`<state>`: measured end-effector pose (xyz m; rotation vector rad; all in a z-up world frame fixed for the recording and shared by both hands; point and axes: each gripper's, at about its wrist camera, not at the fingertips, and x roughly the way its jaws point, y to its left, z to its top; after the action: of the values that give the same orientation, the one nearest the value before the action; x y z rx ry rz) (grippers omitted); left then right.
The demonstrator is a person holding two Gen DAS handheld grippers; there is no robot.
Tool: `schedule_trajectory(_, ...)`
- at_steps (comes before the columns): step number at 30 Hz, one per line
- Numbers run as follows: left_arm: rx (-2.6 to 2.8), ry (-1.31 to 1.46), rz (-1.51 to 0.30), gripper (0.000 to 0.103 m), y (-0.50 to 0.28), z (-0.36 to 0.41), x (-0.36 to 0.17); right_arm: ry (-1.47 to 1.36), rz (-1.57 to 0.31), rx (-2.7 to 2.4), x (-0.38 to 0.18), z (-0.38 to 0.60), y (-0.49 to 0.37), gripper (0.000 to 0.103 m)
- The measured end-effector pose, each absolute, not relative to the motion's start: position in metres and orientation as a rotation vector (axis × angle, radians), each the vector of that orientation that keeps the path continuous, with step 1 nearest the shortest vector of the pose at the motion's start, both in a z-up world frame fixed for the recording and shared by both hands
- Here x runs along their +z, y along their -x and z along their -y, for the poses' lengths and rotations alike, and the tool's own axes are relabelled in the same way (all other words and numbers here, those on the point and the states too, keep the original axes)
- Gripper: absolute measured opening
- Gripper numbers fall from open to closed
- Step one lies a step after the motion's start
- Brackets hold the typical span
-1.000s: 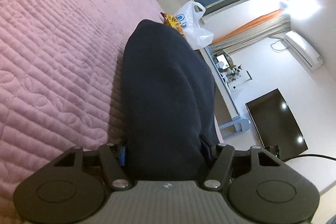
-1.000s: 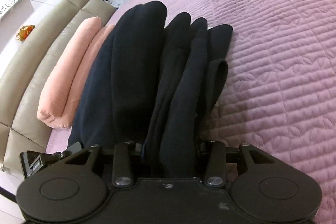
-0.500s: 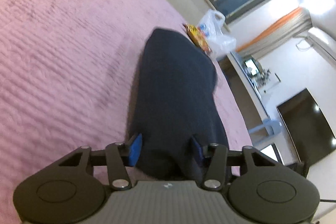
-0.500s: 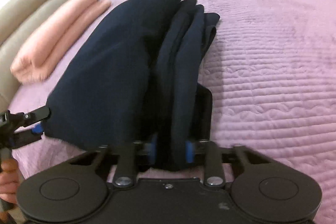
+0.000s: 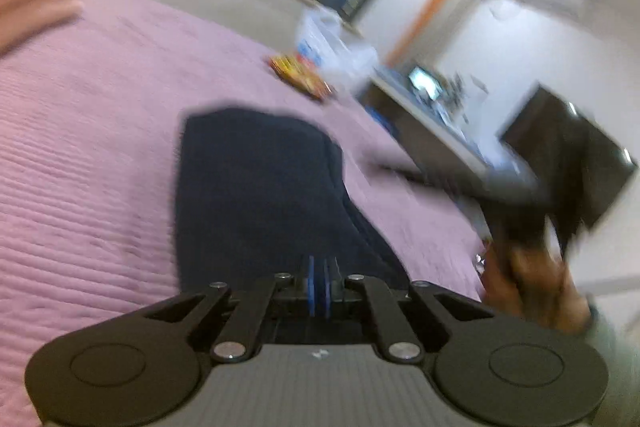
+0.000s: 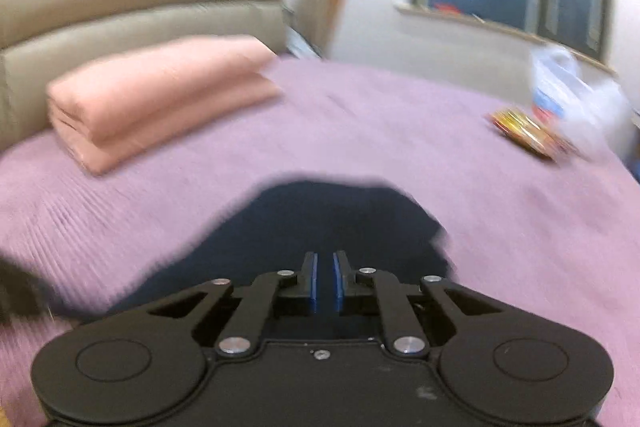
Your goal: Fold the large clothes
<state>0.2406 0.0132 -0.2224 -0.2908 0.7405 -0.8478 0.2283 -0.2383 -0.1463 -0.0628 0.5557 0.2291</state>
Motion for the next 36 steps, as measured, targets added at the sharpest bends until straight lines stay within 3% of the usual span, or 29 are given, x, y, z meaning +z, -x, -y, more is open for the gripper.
schedule_trajectory(3, -0.883, 0.185, -0.781, 0.003, -0.233, 0.006, -0.251, 0.023, -0.581, 0.295, -0.165, 0.233, -0.285, 0.010)
schedule_trajectory(5, -0.894, 0.217, -0.755, 0.003, -0.227, -0.003, -0.258, 0.050, -0.654, 0.274, -0.193, 0.232, -0.319, 0.000)
schedule_trajectory(10, -0.921, 0.247, -0.782, 0.003, -0.219, -0.020, -0.262, 0.088, -0.703, -0.048, -0.235, 0.264, -0.361, 0.000)
schedule_trajectory(12, -0.913, 0.230, -0.787, 0.003, -0.210, -0.025, -0.257, -0.064, -0.719, -0.052, -0.225, 0.282, -0.349, 0.000)
schedule_trajectory(18, -0.771, 0.285, -0.629, 0.006, -0.202, -0.047, -0.223, -0.132, -0.565, 0.150, -0.162, 0.252, -0.242, 0.010)
schedule_trajectory(24, -0.616, 0.257, -0.750, 0.007, -0.210, -0.037, -0.233, -0.129, -0.839, 0.107, -0.214, 0.225, -0.204, 0.009)
schedule_trajectory(29, -0.539, 0.164, -0.796, 0.009, -0.174, -0.034, -0.220, -0.338, -0.976, -0.003, -0.229, 0.254, -0.154, 0.010)
schedule_trajectory(32, -0.503, 0.096, -0.788, 0.014, -0.156, -0.022, -0.205, -0.367, -1.025, -0.045, -0.223, 0.257, -0.121, 0.016)
schedule_trajectory(36, -0.491, -0.008, -0.718, 0.020, -0.123, -0.005, -0.174, -0.313, -1.061, -0.076, -0.201, 0.254, -0.093, 0.036)
